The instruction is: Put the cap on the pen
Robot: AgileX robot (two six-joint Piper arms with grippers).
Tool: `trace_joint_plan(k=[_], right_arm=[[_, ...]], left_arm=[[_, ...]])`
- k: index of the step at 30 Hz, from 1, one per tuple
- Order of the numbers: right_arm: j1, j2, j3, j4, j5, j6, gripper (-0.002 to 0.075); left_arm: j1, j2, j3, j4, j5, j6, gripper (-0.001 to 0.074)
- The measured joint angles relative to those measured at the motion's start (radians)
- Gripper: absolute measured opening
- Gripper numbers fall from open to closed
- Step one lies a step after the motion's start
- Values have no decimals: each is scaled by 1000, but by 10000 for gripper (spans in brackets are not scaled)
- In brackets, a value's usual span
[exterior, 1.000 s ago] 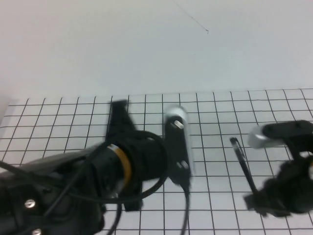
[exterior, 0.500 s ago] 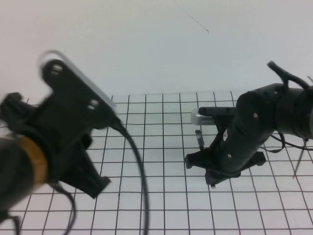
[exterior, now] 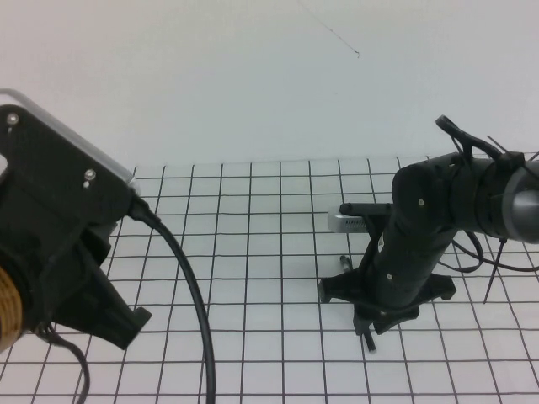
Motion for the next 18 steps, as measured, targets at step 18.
trace_joint_plan(k=[18], right_arm=[[4, -456, -2, -200, 61, 77, 74]], left_arm=[[0, -144, 172, 48, -85, -54, 0]])
